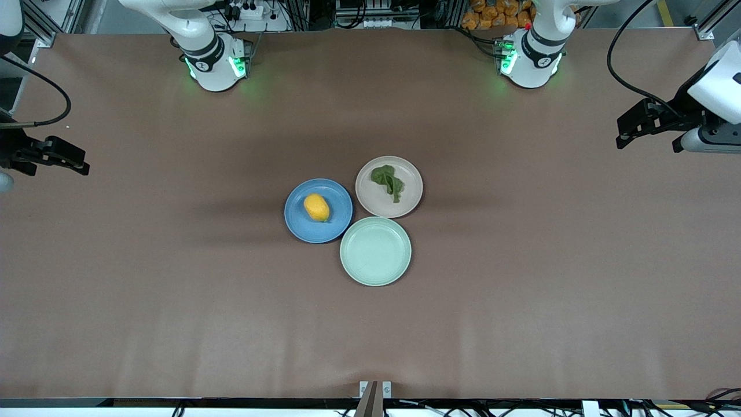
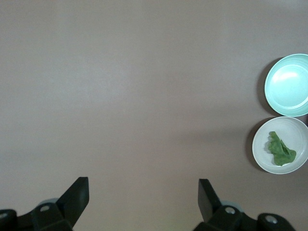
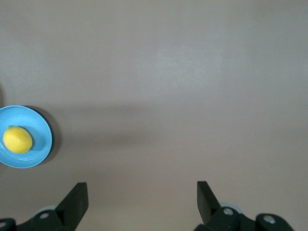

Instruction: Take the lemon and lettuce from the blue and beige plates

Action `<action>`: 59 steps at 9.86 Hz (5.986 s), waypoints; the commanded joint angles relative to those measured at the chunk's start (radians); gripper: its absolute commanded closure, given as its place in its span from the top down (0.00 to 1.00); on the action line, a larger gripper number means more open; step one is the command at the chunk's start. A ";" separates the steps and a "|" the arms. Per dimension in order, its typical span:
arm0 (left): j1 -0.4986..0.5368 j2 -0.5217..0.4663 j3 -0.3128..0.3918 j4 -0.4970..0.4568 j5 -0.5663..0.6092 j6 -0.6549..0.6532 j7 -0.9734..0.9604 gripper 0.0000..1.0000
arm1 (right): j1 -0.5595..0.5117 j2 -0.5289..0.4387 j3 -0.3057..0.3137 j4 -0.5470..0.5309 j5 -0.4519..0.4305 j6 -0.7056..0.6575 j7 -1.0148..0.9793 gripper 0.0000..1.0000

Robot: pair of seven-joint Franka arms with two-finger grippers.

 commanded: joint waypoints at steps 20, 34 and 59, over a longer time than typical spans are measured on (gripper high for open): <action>-0.025 0.074 -0.215 -0.315 -0.064 0.358 -0.329 1.00 | 0.046 0.022 0.012 0.008 0.090 -0.079 0.014 1.00; -0.262 0.412 -0.281 -0.324 0.009 0.747 -1.022 1.00 | 0.385 0.303 0.014 -0.030 0.193 0.193 0.226 1.00; -0.471 0.583 -0.253 -0.303 0.103 0.834 -1.254 0.00 | 0.667 0.470 0.014 -0.532 0.198 1.068 0.340 1.00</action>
